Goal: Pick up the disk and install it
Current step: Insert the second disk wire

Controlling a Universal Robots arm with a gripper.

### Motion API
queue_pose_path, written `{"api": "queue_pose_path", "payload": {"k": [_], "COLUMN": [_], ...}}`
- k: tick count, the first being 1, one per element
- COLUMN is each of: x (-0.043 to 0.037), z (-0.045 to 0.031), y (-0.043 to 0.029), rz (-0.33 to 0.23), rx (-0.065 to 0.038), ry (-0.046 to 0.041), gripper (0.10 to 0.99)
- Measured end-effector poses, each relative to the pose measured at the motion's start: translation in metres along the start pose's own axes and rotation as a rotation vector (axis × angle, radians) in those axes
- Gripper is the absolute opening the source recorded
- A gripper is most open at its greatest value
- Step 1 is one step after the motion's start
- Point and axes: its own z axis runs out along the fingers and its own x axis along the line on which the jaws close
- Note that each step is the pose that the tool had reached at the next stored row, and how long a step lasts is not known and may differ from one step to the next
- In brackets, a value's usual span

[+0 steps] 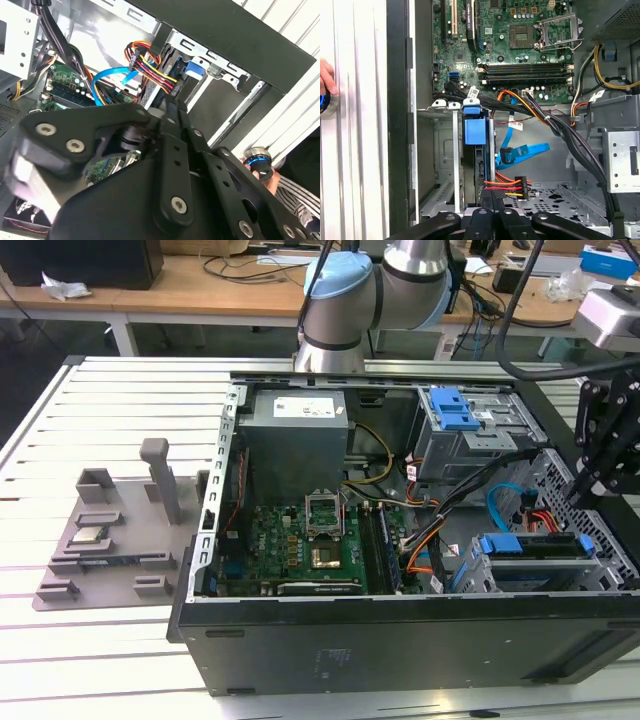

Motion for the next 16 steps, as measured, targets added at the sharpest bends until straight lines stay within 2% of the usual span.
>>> {"api": "queue_pose_path", "payload": {"k": [1, 2, 4, 5, 6, 7, 8, 9, 11, 16], "x": [0.0000, 0.0000, -0.0027, -0.0072, -0.0107, -0.0109, -0.0106, -0.0103, -0.0101, -0.0102], "z": [0.0000, 0.0000, 0.0000, 0.0008, 0.0024, 0.0036, 0.0044, 0.0052, 0.0071, 0.0071], "y": [0.0000, 0.0000, 0.0008, 0.0039, 0.0149, 0.0249, 0.0319, 0.0359, 0.0400, 0.0399], "rz": [0.000, 0.000, 0.000, 0.000, 0.000, 0.000, -0.001, -0.003, -0.008, -0.008], "rx": [0.000, 0.000, 0.000, 0.000, 0.000, 0.000, 0.000, 0.000, 0.000, 0.000], "ry": [0.0001, 0.0000, 0.0000, -0.0013, -0.0015, -0.0015, -0.0015, -0.0015, -0.0015, -0.0013], "gripper": [0.235, 0.235, 0.361, 0.361, 0.361, 0.361, 0.361, 0.361, 0.361, 0.361]}}
